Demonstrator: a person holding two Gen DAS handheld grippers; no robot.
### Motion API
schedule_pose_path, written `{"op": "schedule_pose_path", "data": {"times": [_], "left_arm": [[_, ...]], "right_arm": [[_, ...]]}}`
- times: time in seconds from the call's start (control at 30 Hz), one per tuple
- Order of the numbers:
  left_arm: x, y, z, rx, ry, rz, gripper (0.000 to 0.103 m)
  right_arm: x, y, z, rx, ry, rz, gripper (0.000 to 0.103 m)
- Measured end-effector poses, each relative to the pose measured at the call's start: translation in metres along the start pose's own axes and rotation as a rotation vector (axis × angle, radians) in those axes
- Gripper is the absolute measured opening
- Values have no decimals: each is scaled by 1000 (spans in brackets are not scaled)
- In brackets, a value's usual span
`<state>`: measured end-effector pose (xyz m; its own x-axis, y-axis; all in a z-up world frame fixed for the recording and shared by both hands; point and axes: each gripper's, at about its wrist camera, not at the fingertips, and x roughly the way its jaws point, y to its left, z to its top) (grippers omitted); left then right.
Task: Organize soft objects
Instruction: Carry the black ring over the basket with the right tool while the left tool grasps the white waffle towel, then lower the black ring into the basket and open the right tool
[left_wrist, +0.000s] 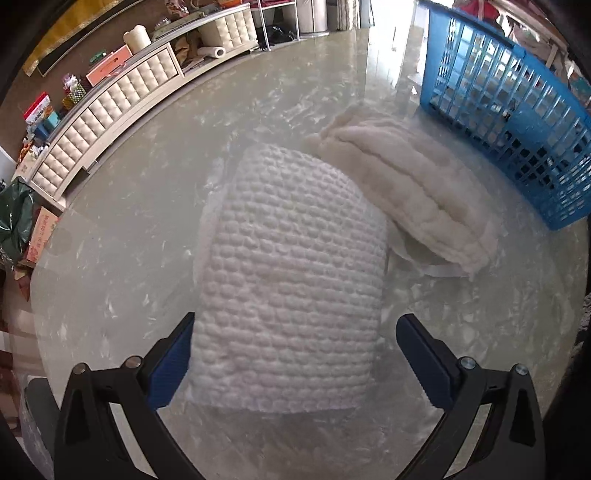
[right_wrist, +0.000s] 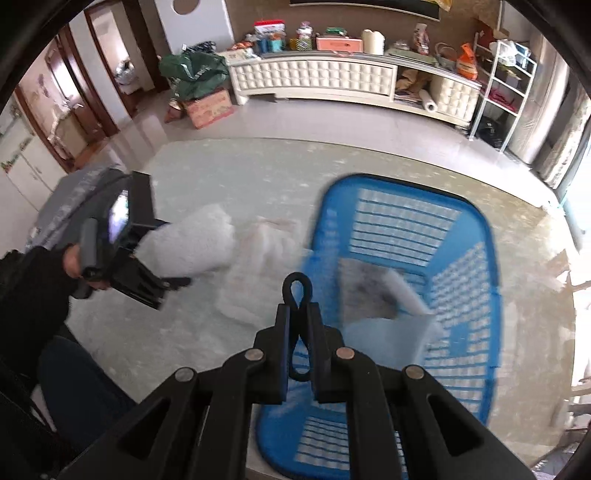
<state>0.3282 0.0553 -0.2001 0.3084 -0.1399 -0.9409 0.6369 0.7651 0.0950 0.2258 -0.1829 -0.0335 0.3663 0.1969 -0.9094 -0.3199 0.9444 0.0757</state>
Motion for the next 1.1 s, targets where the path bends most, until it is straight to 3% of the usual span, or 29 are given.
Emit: {"op": "schedule_pose_path", "data": {"times": [0.27, 0.43, 0.57, 0.73, 0.9, 1.1], "left_arm": [[10, 5, 3, -22, 20, -60, 103], [10, 11, -2, -25, 12, -87, 95], [4, 14, -2, -5, -8, -97, 78], [0, 13, -5, 9, -11, -104, 70], [-8, 3, -6, 36, -15, -117, 39], [-14, -3, -12, -1, -5, -126, 30]], "right_arm": [[10, -28, -3, -16, 58, -84, 8], [24, -41, -1, -36, 94, -114, 8], [35, -51, 2, -52, 126, -132, 8], [52, -57, 7, -57, 171, -130, 8], [62, -59, 20, -63, 188, -124, 8], [63, -45, 28, -94, 179, -94, 8]]}}
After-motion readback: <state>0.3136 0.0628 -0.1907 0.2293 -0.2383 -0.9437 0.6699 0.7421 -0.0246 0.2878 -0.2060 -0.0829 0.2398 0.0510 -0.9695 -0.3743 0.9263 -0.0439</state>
